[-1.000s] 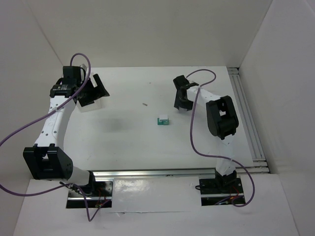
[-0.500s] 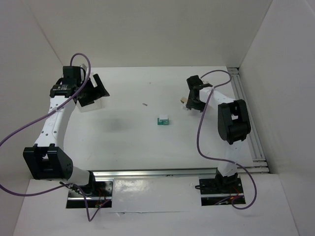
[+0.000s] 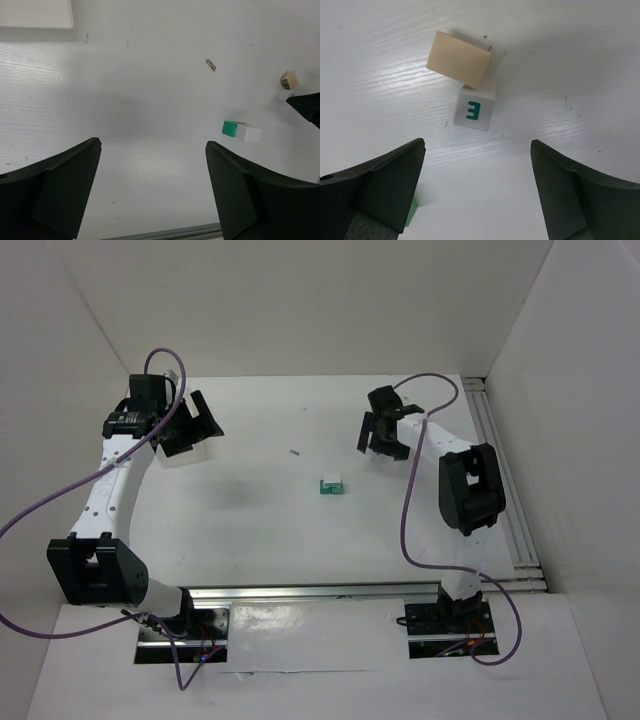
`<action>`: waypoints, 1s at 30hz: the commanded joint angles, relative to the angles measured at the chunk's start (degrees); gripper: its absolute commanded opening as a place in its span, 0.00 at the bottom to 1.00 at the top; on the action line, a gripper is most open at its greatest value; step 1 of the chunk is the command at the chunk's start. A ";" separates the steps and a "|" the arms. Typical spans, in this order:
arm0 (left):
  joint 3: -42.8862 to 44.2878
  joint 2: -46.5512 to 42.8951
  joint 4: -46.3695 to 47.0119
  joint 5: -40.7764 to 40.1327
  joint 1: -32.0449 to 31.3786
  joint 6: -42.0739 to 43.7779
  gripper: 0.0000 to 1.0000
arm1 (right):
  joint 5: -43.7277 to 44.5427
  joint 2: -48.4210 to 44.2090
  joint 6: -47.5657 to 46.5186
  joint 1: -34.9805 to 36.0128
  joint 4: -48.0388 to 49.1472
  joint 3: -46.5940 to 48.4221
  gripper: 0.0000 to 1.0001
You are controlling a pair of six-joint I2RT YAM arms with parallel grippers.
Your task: Build the wood block tower
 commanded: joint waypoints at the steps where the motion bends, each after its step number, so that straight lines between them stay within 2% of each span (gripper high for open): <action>1: 0.38 0.29 1.37 -0.16 -0.24 -0.47 0.99 | 0.69 2.21 -0.32 0.17 1.54 2.86 0.93; 8: 0.38 0.29 1.37 -0.16 -0.24 -0.47 0.99 | 4.21 3.62 -0.32 -0.97 1.01 1.46 0.92; 16: 0.38 0.29 1.37 -0.16 -0.24 -0.47 0.99 | 6.93 -1.74 -0.85 -4.31 0.48 -3.38 0.87; 23: 0.38 0.29 1.37 0.37 -0.24 -0.47 0.99 | 5.45 -3.32 -0.85 -6.25 0.48 -4.00 0.84; 30: 0.38 0.29 1.37 0.37 -0.24 -0.47 0.99 | 3.33 -2.80 -0.85 -3.88 1.19 -0.40 0.84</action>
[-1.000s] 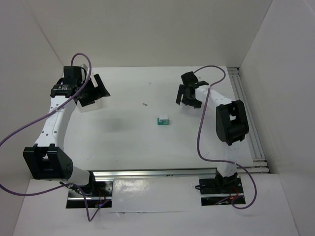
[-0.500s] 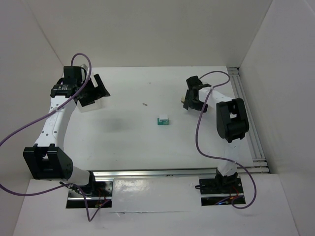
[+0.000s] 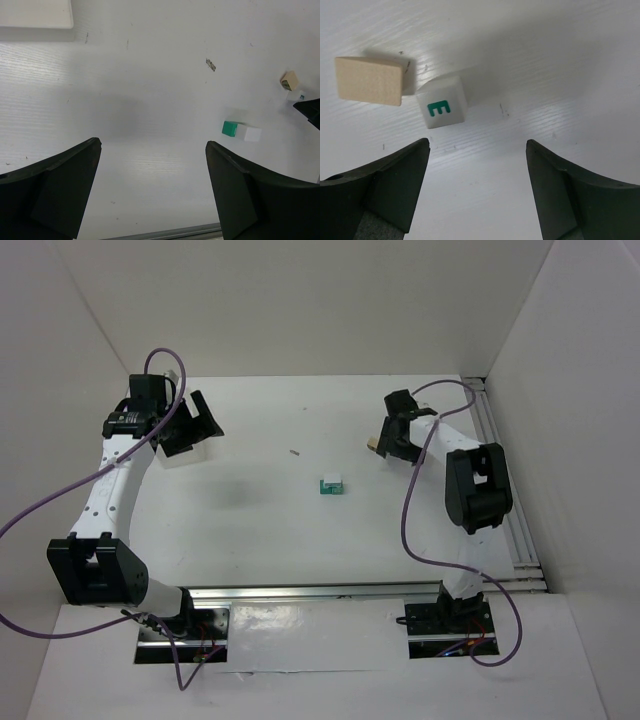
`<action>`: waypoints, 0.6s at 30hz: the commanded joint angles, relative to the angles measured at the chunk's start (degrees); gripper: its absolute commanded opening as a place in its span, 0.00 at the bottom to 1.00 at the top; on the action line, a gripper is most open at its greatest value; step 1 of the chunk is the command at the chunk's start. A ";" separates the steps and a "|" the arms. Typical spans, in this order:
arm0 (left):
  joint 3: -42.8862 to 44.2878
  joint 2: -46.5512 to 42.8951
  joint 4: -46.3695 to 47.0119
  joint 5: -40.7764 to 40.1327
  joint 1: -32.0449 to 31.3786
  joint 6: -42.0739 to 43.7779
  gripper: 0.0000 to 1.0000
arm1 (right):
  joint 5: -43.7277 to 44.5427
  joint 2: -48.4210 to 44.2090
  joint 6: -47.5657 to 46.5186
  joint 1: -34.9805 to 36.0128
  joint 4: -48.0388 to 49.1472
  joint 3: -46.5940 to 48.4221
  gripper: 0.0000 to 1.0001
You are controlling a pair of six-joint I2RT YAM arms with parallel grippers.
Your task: Build the wood block tower
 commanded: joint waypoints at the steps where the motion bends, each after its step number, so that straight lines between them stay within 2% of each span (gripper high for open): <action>1: 0.38 0.29 1.39 0.35 -0.24 -0.47 0.99 | -0.60 -2.62 -0.22 1.15 1.23 2.95 0.84; 3: 0.38 0.29 1.39 0.35 -0.24 -0.47 0.99 | -0.60 -1.23 -0.22 1.15 1.23 4.09 0.88; 9: 0.38 0.29 1.39 -0.18 -0.24 -0.47 0.99 | 1.15 3.35 -0.74 -0.16 0.09 5.41 0.88; 18: 0.38 -0.24 1.39 -0.01 -0.24 -0.47 0.99 | 2.92 -0.69 -1.27 -4.65 0.79 -0.03 0.88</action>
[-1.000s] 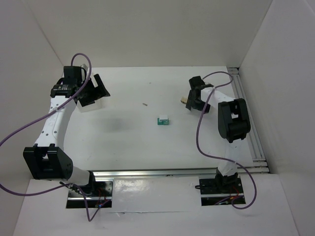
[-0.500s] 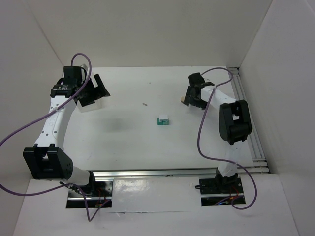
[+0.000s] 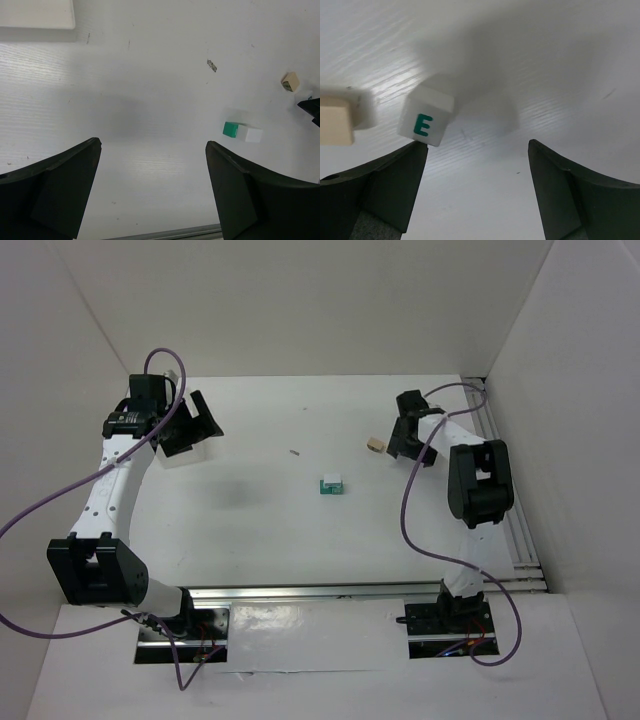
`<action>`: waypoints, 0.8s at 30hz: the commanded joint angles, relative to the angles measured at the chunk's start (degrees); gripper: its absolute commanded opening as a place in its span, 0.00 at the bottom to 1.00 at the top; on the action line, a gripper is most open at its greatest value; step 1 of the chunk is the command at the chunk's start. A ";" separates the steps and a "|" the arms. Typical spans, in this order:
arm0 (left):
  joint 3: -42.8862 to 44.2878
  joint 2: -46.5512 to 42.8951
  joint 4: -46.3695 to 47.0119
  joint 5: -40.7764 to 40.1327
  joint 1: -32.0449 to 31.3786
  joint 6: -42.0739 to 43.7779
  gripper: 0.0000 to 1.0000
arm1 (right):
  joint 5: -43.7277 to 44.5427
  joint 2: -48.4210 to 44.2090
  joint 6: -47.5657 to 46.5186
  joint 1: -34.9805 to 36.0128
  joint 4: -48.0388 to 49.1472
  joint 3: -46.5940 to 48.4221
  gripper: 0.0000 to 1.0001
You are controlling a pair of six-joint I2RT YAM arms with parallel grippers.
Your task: Build the wood block tower
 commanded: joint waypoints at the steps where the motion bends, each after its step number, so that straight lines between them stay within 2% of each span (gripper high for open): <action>1: 0.38 -0.26 1.37 0.34 -0.24 -0.47 0.99 | 2.13 -4.14 -0.81 -1.91 0.40 -1.30 0.88; 4: -0.15 -0.26 1.37 0.87 -0.24 -0.47 0.99 | 2.66 -5.64 -0.81 -1.92 0.40 -1.30 0.87; 10: -0.15 -0.26 1.37 0.87 -0.77 -0.47 0.99 | -2.43 -6.17 -0.81 -1.92 3.20 -0.60 0.87; 16: -0.15 -0.26 1.37 -0.18 -0.77 -0.47 0.99 | -4.90 -2.49 -3.87 -1.92 5.50 2.65 0.89; 24: -0.15 -0.78 0.84 -0.71 -0.77 -0.47 0.99 | -6.84 0.07 -11.09 -1.92 10.58 1.95 0.75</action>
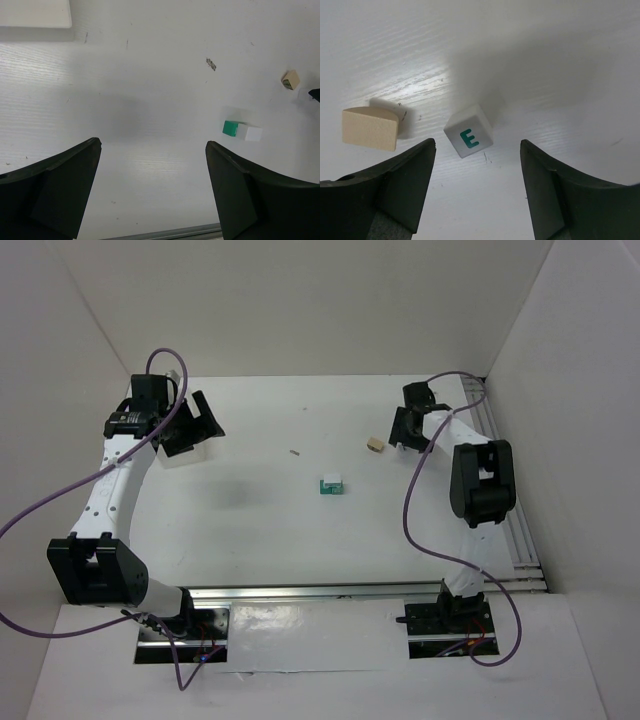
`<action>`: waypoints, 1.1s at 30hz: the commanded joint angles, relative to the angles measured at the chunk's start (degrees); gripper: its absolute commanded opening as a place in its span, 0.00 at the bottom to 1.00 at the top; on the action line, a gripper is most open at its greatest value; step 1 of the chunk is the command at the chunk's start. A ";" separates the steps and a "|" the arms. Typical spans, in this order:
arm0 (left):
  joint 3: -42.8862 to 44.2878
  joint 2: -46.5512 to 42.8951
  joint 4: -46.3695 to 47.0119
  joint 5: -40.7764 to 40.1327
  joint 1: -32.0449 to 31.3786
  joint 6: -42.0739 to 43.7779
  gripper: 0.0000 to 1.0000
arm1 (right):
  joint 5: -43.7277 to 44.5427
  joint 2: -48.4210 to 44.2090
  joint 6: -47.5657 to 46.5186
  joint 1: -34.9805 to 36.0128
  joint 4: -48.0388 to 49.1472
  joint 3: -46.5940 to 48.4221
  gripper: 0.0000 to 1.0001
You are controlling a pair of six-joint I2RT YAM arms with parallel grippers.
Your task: Build the wood block tower
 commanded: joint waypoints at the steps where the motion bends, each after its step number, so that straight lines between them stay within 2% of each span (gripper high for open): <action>1: -0.15 -0.76 0.86 -0.54 -0.15 -0.47 0.99 | -1.65 -0.52 -5.08 0.83 6.06 -1.45 0.75; 4: -0.15 -0.76 0.86 -0.54 -0.15 -0.47 0.99 | -1.04 -1.83 -5.62 1.37 9.67 -4.10 0.74; 6: -0.15 -0.76 0.86 -0.54 -0.15 -0.47 0.99 | -0.44 -1.84 -5.62 1.37 10.90 -5.25 0.69; 12: -0.15 -0.76 0.86 -0.54 -0.15 -0.47 0.99 | 0.19 -0.70 -6.23 1.37 9.68 -5.16 0.63; 15: -0.15 -0.76 0.86 -0.54 -0.15 -0.47 0.99 | 0.89 -1.31 -6.23 1.37 10.21 -5.68 0.52; 16: -0.15 -0.76 0.86 -0.54 -0.15 -0.47 0.99 | 0.89 -1.31 -6.23 1.37 10.21 -5.69 0.47; 17: -0.15 -0.76 0.86 -0.54 -0.15 -0.47 0.99 | 0.89 -1.92 -6.23 1.89 10.21 -5.69 0.37; 19: -0.15 -0.76 0.86 -0.54 -0.15 -0.47 0.99 | 1.42 -1.93 -5.71 1.89 10.73 -5.69 0.35; 25: -0.15 -0.76 0.86 0.08 -0.15 -0.47 0.99 | 2.47 -3.69 -4.14 4.61 5.90 -3.94 0.33; 32: 0.64 -1.46 -0.45 -1.94 -0.15 0.76 0.99 | 2.03 -5.62 2.37 6.73 -13.76 -0.33 0.31; 33: 0.64 -2.25 -0.45 -1.94 -0.15 0.76 0.99 | -0.41 -6.93 2.38 7.42 -15.01 -0.85 0.31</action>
